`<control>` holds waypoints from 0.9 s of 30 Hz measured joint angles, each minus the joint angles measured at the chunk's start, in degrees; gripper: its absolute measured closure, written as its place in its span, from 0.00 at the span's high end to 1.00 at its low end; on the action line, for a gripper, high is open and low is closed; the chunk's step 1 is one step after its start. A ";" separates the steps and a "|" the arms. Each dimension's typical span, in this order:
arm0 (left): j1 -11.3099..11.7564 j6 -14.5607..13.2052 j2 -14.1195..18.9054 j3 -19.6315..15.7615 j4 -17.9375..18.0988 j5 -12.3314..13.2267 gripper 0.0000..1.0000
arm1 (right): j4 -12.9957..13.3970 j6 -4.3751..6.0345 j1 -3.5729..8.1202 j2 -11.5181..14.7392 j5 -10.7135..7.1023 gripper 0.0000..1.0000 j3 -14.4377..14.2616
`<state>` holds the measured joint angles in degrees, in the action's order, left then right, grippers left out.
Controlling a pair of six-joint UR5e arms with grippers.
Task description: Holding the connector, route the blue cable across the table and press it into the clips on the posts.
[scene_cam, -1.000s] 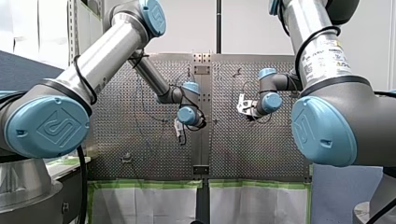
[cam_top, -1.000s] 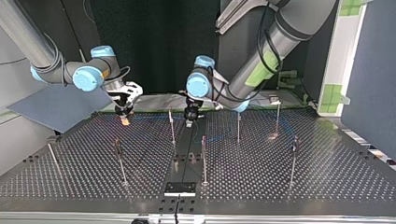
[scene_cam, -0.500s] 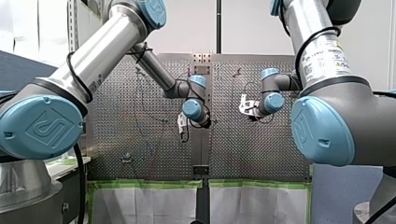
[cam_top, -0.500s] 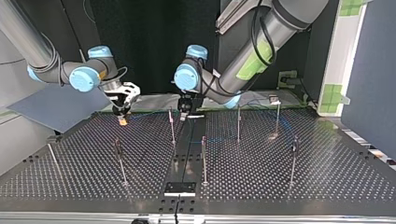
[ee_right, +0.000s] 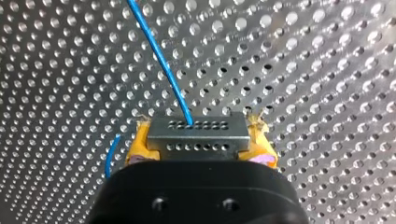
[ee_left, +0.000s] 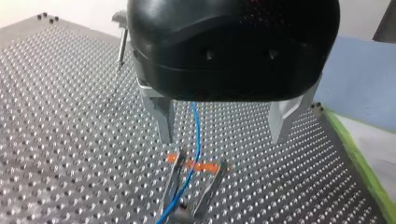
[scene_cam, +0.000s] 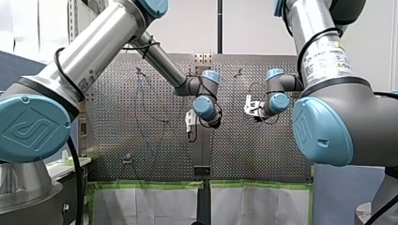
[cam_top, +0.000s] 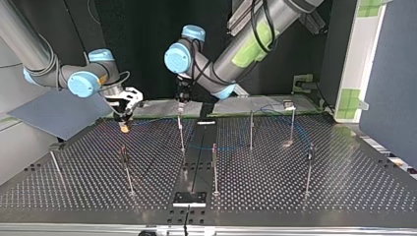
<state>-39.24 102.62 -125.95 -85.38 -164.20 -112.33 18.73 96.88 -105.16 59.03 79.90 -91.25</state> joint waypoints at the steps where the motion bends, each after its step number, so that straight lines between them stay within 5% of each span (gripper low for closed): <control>1: -0.40 0.07 0.08 -0.17 0.28 -0.41 1.00 | -0.02 0.00 0.07 0.00 -0.02 0.00 -0.01; 12: -5.84 1.66 -2.02 2.88 4.65 -5.55 1.00 | -0.38 0.02 0.75 0.00 -0.28 0.00 -0.02; 18: -8.17 2.44 -5.01 5.95 2.43 -6.14 1.00 | -0.95 0.00 1.19 0.03 -1.86 0.00 -0.03; 27: -7.44 3.03 -9.42 10.37 -1.92 -6.82 1.00 | -1.60 -0.55 1.65 0.15 -2.59 0.00 -0.03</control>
<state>-46.68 105.65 -135.38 -75.01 -166.11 -119.15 17.13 96.32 -103.51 59.18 77.32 -91.27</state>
